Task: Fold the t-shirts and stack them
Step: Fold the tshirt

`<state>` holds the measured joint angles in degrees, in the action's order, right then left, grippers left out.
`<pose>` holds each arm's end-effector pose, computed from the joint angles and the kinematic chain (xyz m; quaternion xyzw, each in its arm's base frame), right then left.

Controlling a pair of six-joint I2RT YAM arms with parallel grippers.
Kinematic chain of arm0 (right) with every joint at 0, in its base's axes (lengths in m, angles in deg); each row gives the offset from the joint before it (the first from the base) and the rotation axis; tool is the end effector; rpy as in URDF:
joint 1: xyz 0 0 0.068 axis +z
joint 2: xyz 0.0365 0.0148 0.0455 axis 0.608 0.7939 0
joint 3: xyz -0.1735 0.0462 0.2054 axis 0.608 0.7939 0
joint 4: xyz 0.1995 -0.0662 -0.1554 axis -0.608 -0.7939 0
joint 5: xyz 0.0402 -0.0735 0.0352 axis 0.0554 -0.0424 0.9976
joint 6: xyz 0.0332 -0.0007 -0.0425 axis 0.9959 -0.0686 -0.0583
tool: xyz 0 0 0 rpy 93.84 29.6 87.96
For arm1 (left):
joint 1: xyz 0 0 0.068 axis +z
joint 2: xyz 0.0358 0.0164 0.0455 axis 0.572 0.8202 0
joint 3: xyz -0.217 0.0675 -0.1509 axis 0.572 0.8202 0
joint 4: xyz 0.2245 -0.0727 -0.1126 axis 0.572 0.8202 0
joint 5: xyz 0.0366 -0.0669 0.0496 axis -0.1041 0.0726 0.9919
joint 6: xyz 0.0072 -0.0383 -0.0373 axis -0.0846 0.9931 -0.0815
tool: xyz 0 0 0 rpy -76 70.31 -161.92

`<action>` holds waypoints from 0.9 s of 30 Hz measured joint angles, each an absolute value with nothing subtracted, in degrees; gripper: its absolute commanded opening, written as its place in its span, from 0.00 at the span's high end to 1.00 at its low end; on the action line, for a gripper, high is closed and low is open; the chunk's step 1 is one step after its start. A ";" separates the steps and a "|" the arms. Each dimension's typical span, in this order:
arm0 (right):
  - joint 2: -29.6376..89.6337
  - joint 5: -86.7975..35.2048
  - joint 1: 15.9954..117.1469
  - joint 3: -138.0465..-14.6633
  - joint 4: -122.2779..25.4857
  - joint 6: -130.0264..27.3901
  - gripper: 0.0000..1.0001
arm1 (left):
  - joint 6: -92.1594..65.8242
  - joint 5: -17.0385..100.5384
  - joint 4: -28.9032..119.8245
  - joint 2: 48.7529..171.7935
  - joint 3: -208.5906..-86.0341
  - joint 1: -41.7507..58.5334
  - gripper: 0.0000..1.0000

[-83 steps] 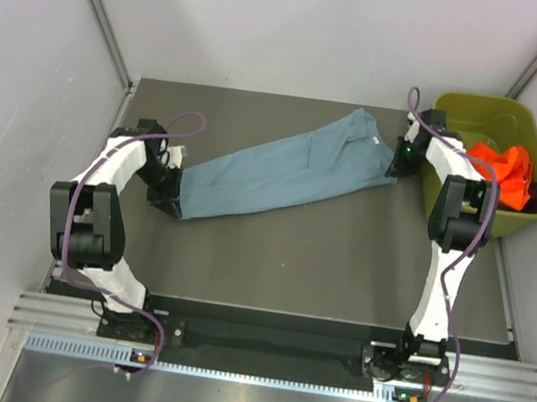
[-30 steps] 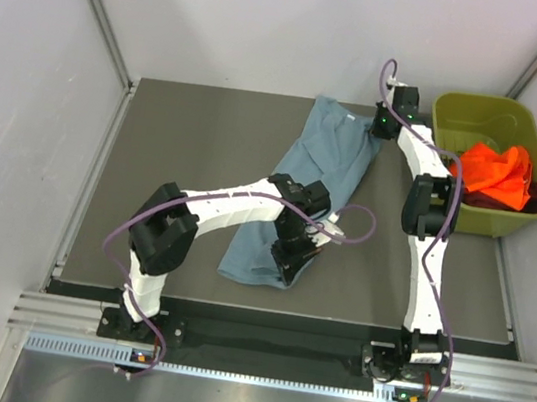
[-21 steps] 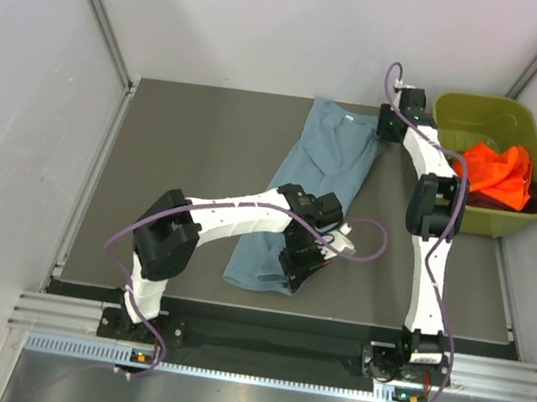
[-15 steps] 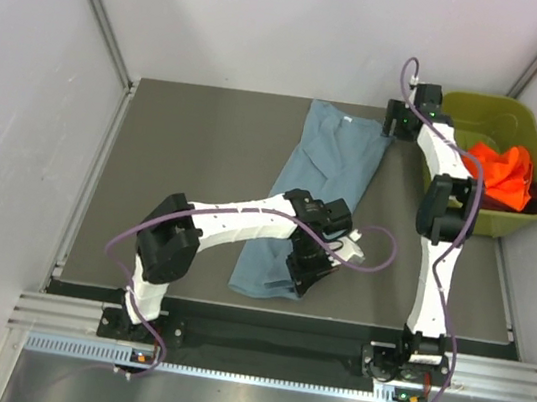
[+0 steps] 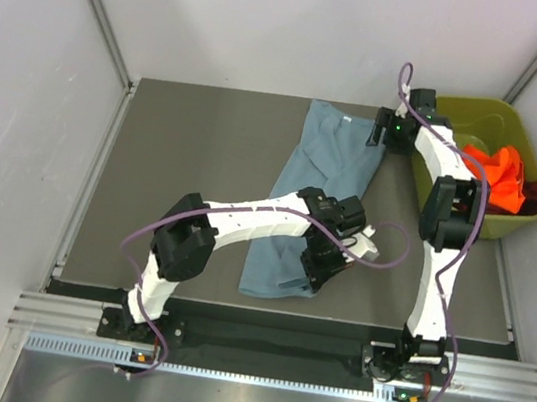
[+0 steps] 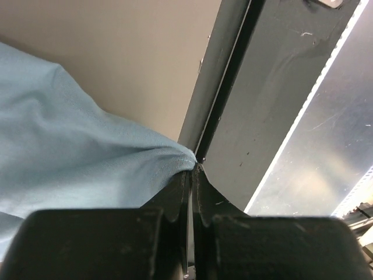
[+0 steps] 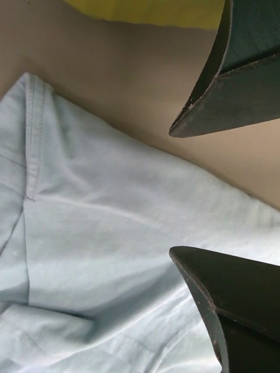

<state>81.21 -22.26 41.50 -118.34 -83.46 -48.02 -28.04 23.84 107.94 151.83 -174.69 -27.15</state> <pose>0.5175 0.0436 0.2209 0.0165 0.9366 0.1326 0.3238 0.1801 -0.3729 0.2291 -0.5430 -0.8023 0.2470 0.0202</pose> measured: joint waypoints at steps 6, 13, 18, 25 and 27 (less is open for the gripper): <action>81.27 -22.43 42.90 -118.34 -83.24 -48.07 0.22 | -27.86 23.71 107.75 153.06 -176.11 -27.61 1.00; 81.32 -22.43 47.01 -118.69 -83.00 -48.02 0.21 | -27.93 24.17 107.57 154.20 -178.08 -31.11 1.00; 81.29 -23.13 48.95 -118.32 -82.78 -48.05 0.21 | -27.93 24.89 107.62 154.20 -178.12 -32.42 1.00; 81.29 -23.26 49.43 -114.41 -83.15 -48.07 0.21 | -27.95 25.65 107.62 154.22 -178.23 -33.36 1.00; 81.34 -23.24 49.48 -113.99 -83.24 -48.07 0.21 | -27.95 25.65 107.59 154.33 -178.45 -33.53 0.91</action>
<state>81.34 -23.24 49.48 -113.99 -83.24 -48.07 -27.95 25.65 107.59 154.33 -178.45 -33.53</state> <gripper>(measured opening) 0.786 0.029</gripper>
